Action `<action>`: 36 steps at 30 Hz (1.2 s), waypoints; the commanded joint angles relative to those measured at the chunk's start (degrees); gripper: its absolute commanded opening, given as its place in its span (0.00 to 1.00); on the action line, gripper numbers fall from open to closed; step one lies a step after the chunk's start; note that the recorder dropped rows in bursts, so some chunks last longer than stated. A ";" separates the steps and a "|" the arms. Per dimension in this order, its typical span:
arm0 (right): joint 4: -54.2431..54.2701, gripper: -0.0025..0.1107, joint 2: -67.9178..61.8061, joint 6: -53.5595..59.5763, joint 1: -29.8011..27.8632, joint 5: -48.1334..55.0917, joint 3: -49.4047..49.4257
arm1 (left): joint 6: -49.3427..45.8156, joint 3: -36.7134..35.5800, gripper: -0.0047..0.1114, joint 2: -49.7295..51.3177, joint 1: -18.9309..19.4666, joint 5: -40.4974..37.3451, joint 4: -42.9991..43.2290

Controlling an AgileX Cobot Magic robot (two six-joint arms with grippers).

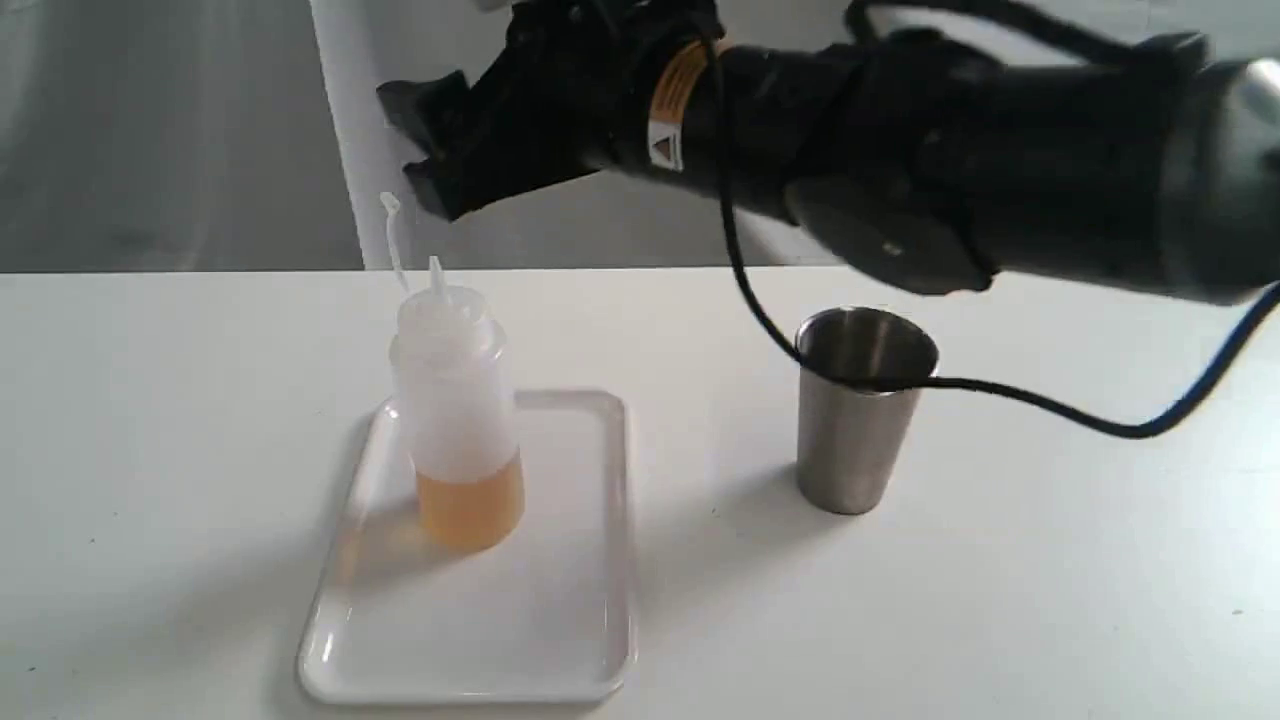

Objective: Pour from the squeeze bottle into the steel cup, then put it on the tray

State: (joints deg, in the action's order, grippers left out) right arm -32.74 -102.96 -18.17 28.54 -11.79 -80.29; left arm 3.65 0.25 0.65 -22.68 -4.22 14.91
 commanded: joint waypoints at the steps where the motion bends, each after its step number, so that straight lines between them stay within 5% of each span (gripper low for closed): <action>1: 0.32 0.59 4.88 -0.44 0.08 10.97 -0.20 | 0.18 -0.25 0.11 0.18 0.11 0.34 -0.14; 15: 6.76 0.02 21.12 0.37 0.20 46.23 -0.20 | 0.18 -0.25 0.11 0.18 0.11 0.34 -0.14; 36: 32.74 0.02 43.53 21.64 0.20 68.55 -0.20 | 0.18 -0.25 0.11 0.18 0.11 0.34 -0.14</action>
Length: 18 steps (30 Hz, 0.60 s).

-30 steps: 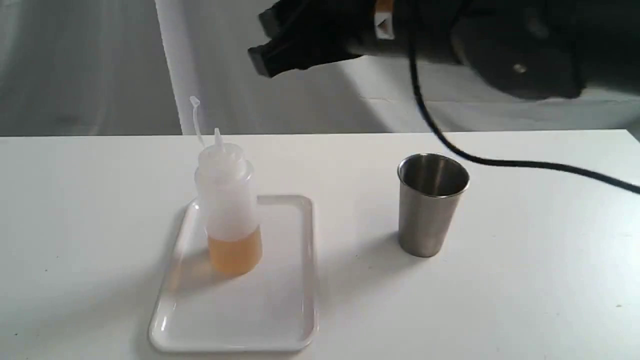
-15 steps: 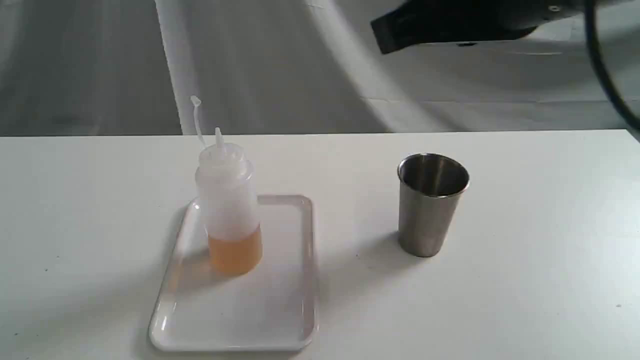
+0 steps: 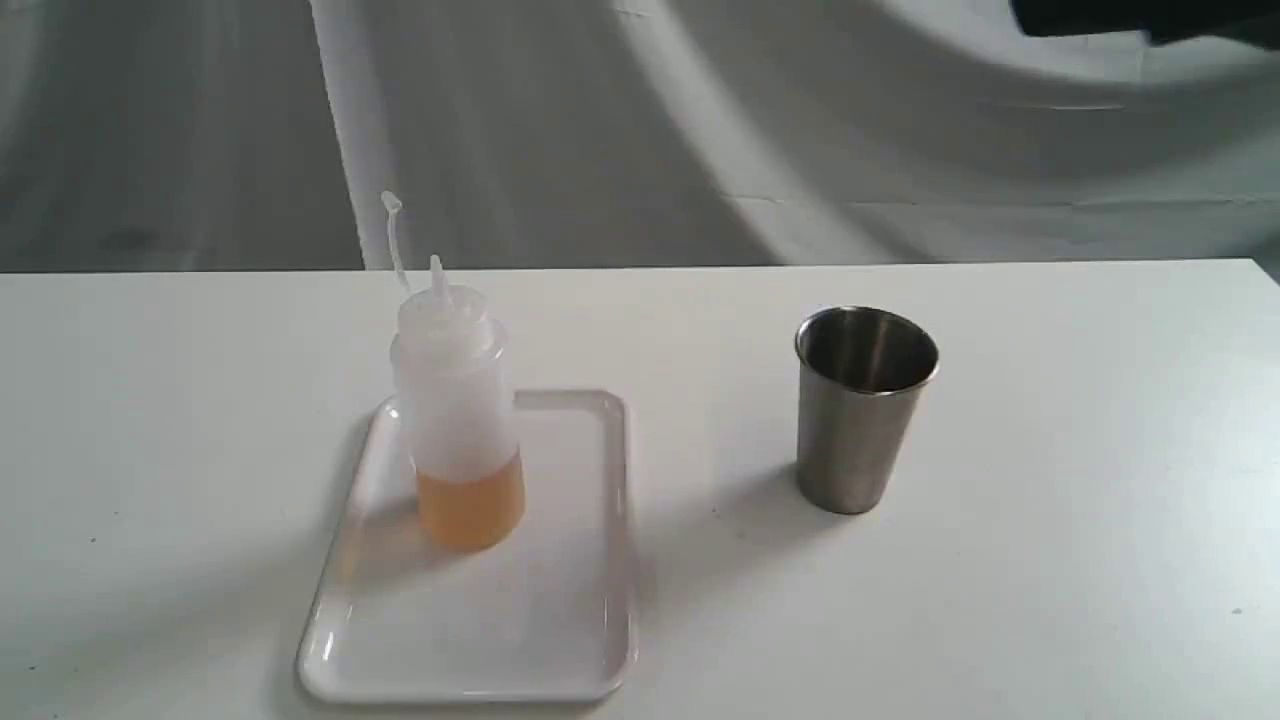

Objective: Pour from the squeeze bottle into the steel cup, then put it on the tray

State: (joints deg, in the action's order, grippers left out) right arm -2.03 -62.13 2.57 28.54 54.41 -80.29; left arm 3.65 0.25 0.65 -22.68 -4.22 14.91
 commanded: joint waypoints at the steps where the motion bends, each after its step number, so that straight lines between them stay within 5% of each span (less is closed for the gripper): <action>1: 2.40 0.02 3.79 0.90 0.20 3.40 -0.20 | 0.18 -0.25 0.11 0.18 0.11 0.34 -0.14; 18: 1.50 0.02 16.96 2.86 0.20 7.71 -0.20 | 0.18 -0.25 0.11 0.18 0.11 0.34 -0.14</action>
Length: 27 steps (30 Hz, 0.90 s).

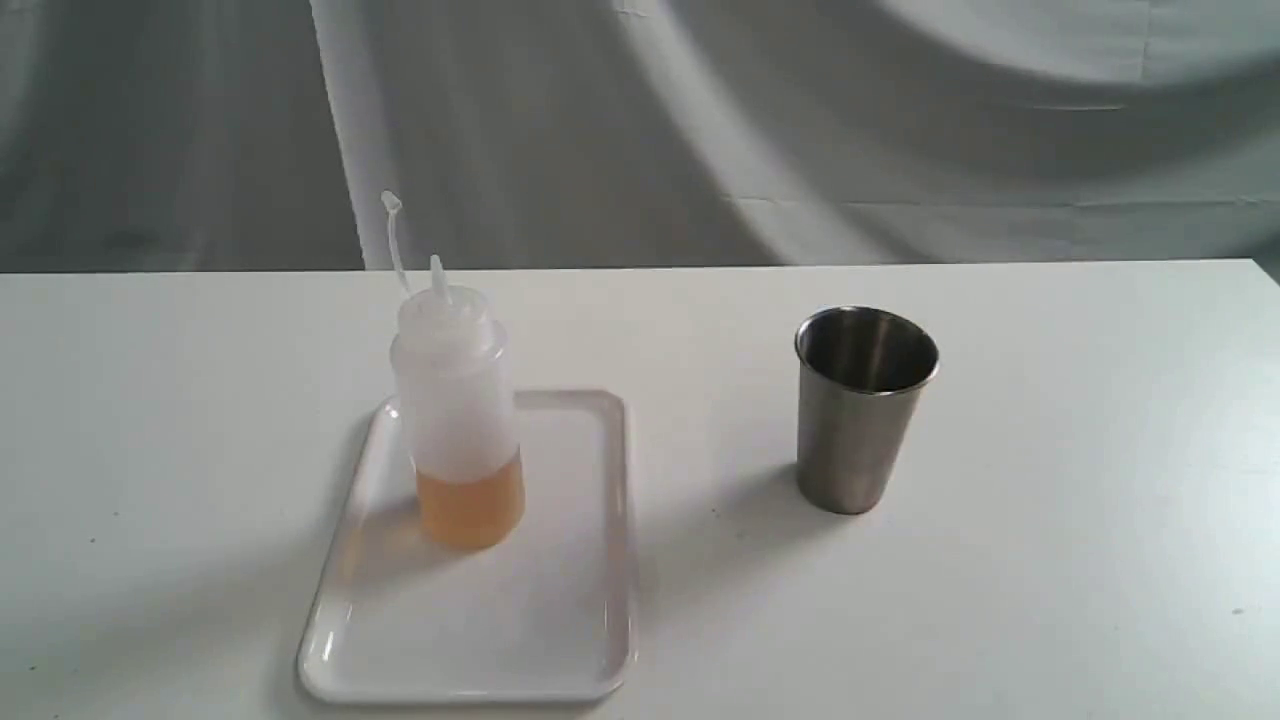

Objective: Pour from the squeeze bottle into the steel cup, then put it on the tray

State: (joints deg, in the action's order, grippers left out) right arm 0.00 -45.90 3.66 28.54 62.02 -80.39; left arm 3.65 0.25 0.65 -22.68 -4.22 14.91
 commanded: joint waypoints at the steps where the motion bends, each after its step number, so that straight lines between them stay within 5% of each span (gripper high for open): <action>1: -0.53 0.02 0.82 2.61 0.20 0.09 -0.10 | 0.18 -0.25 0.11 0.18 0.11 0.34 -0.14; 9: -0.89 0.02 1.60 8.27 0.02 -7.69 4.68 | 0.18 -0.25 0.11 0.18 0.11 0.34 -0.14; 18: -0.85 0.02 12.86 10.25 -0.63 -34.58 30.09 | 0.18 -0.25 0.11 0.18 0.11 0.34 -0.14; 27: 4.50 0.02 27.40 9.38 -15.82 -52.65 54.70 | 0.18 -0.25 0.11 0.18 0.11 0.34 -0.14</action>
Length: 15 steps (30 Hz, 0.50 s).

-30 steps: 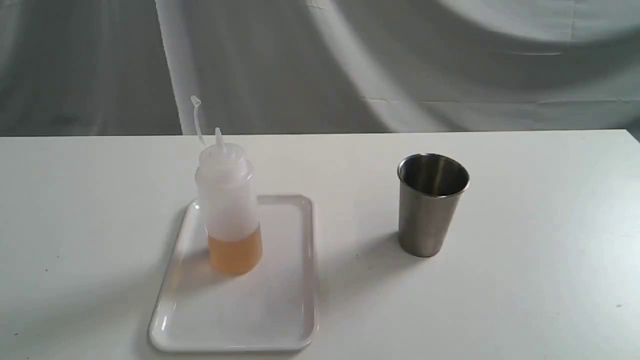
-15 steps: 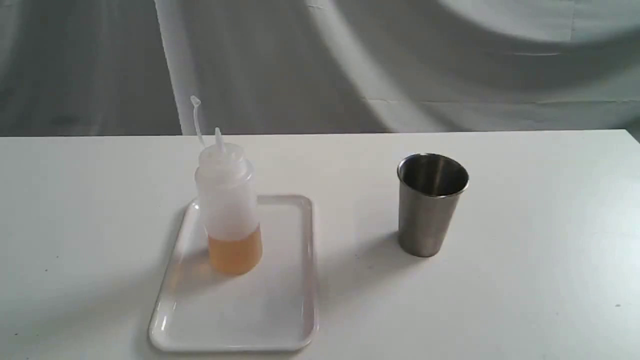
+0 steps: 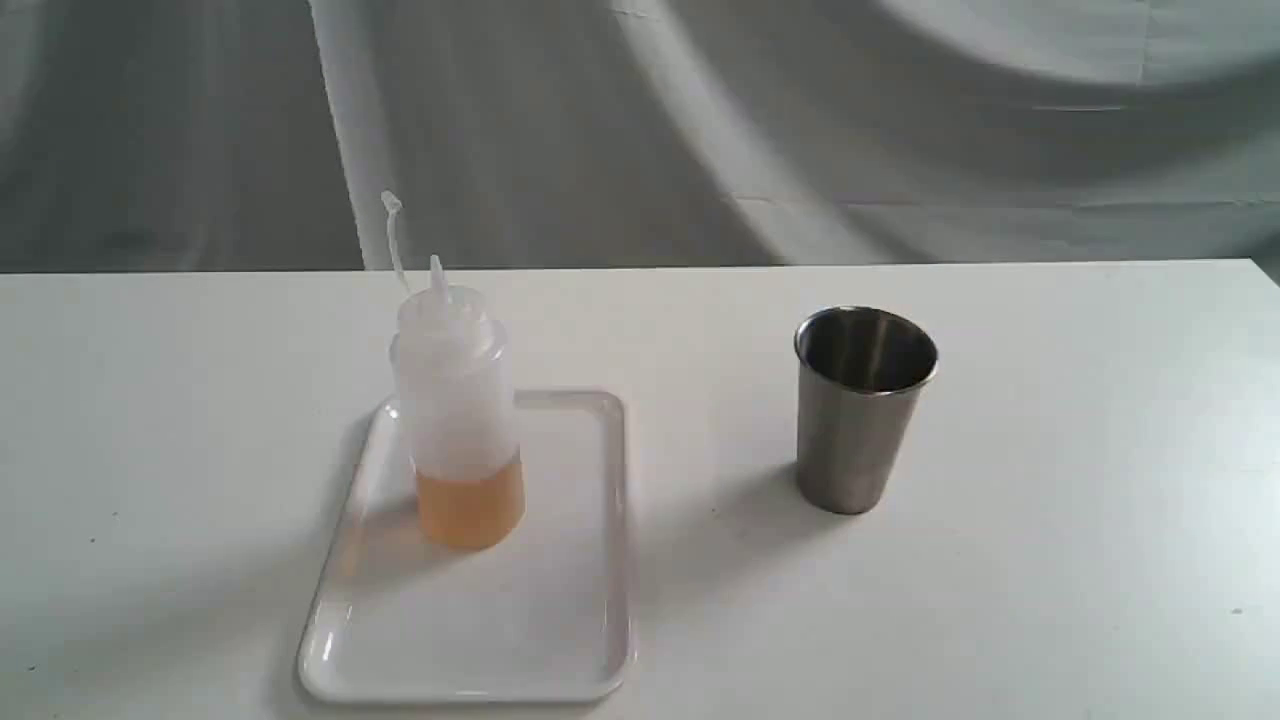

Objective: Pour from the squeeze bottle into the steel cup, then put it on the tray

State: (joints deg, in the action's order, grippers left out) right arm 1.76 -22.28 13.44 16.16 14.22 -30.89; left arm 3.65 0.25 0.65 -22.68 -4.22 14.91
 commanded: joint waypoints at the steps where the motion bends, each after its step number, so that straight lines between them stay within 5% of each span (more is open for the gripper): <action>1: 3.67 0.02 5.18 -0.39 -4.72 -5.51 7.39 | 0.18 -0.25 0.11 0.18 0.11 0.34 -0.14; 15: 5.23 0.02 18.69 0.30 -17.51 -6.69 25.83 | 0.18 -0.25 0.11 0.18 0.11 0.34 -0.14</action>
State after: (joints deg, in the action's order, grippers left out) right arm 6.72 -4.17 13.44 -0.45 8.38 -6.27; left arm 3.65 0.25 0.65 -22.68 -4.22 14.91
